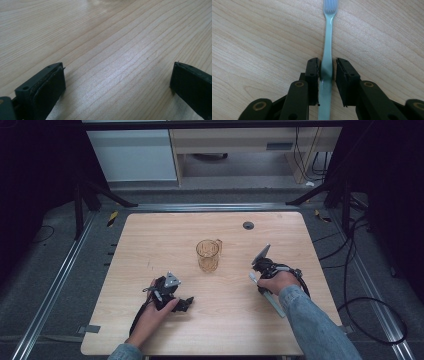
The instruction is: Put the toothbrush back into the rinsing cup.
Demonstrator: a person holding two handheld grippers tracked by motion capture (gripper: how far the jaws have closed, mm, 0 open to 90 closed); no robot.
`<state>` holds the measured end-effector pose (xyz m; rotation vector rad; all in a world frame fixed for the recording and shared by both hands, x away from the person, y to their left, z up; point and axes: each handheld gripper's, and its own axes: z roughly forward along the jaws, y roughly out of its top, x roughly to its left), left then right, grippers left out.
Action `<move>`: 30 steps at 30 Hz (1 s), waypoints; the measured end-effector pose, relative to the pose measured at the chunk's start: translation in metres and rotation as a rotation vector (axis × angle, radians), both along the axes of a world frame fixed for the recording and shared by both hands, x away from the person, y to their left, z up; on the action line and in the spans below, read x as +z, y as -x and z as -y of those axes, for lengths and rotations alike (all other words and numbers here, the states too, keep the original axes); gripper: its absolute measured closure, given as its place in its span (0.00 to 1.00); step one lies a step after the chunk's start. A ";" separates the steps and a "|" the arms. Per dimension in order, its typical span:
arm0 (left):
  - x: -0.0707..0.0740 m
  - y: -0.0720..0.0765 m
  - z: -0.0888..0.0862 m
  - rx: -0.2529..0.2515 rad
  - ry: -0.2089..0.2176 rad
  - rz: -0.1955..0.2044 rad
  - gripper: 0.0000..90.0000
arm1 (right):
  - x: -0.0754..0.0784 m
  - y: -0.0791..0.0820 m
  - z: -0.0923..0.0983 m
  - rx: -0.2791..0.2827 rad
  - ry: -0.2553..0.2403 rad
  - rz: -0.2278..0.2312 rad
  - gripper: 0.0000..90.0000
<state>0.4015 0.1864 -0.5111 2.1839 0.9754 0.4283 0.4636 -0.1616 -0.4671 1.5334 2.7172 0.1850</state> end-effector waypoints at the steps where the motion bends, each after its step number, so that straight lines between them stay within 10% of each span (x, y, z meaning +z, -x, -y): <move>1: 0.000 0.000 0.000 0.000 0.000 0.000 0.00 | 0.000 0.000 0.000 -0.002 0.001 0.000 0.80; 30: 0.000 0.000 0.000 0.000 -0.001 0.000 0.00 | 0.000 -0.001 0.001 0.007 -0.001 -0.007 0.87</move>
